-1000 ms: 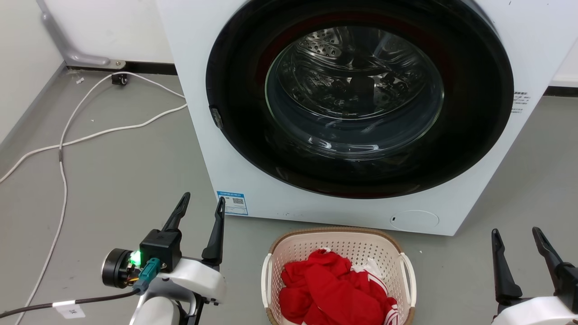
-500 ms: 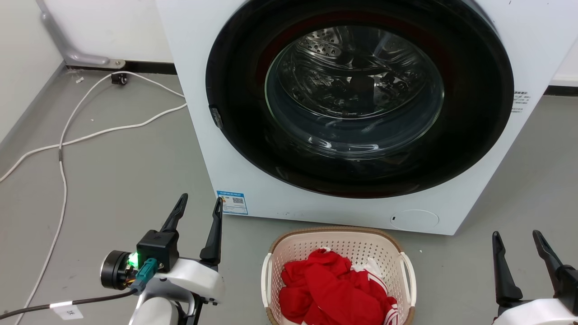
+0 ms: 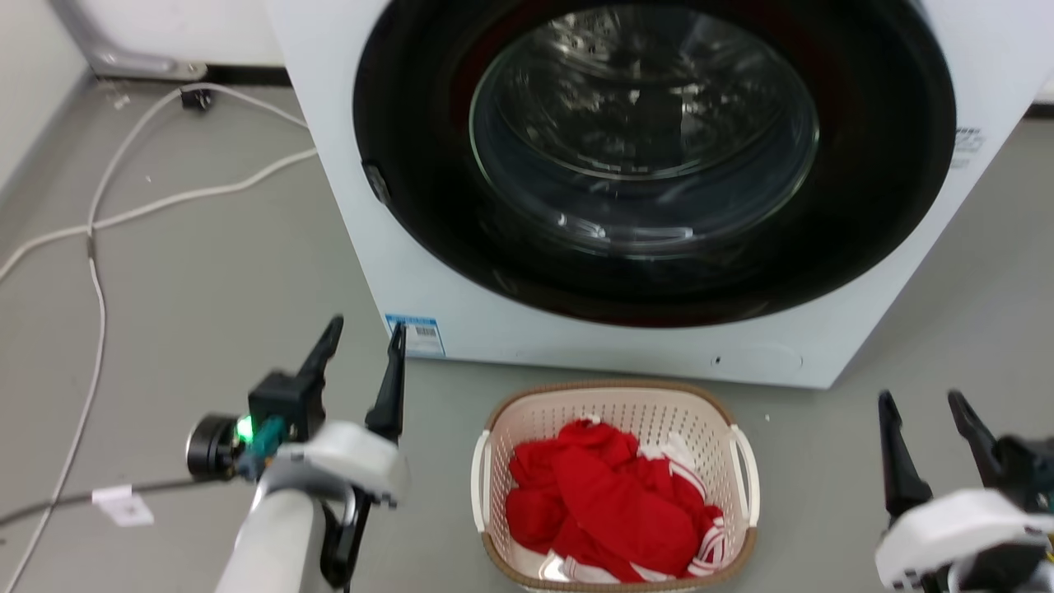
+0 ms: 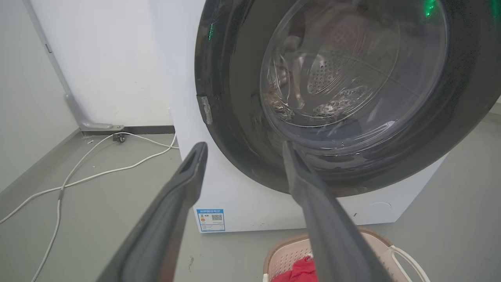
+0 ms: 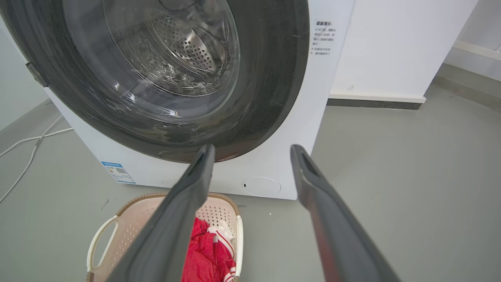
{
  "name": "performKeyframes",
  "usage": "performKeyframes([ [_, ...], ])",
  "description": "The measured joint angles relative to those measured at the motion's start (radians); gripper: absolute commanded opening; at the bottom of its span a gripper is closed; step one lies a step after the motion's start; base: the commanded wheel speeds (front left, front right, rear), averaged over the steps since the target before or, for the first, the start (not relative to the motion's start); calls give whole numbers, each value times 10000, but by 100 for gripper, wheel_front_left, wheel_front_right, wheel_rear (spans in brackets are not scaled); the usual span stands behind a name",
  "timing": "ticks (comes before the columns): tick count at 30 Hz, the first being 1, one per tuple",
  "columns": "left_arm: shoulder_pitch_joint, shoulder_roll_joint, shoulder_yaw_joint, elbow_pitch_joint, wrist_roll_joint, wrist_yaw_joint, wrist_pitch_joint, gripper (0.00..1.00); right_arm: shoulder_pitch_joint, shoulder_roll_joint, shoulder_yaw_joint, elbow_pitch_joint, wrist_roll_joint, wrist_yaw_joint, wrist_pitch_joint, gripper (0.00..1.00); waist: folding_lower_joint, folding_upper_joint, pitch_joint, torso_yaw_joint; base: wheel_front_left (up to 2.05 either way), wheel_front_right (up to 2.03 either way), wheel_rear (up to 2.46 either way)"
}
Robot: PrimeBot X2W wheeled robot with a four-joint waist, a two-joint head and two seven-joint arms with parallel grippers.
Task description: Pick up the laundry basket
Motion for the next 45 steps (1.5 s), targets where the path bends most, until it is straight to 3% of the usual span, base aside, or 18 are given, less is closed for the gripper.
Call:
performKeyframes([
  [15, -3185, 393, -681, 2984, -1419, -245, 901, 100, -3229, 0, 857, 2414, -253, 0, 1797, 100, 1, 0, 2474, -411, 0, 0, 0],
  [29, -5373, 1149, -3223, 5296, -4100, -259, 2635, 100, -6541, 2, 1622, 6706, -31, 0, 2364, 100, 2, 0, 4911, -959, 0, 0, 0],
  [45, -6835, 1797, -5375, 6100, -6485, -259, 4479, 100, -9662, 4, 2297, 10657, 196, 0, 2336, 100, 1, 0, 6870, -1277, 0, 0, 0],
])
